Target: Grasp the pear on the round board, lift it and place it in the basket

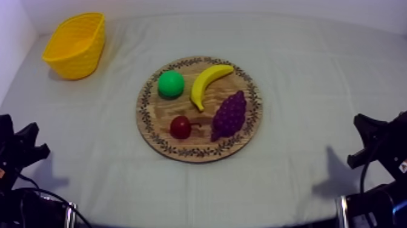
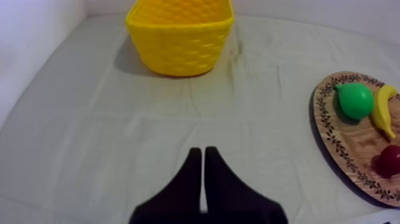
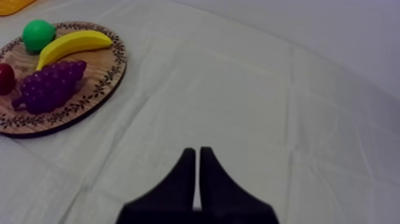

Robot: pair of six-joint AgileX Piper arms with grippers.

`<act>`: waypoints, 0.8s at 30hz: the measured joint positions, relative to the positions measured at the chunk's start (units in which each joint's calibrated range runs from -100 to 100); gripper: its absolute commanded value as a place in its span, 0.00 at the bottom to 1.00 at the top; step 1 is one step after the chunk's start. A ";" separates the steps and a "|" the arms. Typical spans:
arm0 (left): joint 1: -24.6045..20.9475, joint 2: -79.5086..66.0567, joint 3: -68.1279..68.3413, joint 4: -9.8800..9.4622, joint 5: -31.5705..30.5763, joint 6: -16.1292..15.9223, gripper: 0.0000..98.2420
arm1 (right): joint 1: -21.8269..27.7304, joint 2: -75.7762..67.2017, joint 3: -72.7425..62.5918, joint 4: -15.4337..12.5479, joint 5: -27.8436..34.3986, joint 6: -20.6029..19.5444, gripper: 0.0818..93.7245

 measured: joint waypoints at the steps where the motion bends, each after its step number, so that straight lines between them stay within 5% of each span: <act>1: 0.00 0.00 0.00 0.00 0.00 0.00 0.00 | 0.00 0.00 0.00 0.00 0.00 0.00 0.00; 24: 0.00 0.00 0.00 0.00 0.00 -0.46 0.00 | 0.00 0.00 0.00 0.00 0.00 0.01 0.00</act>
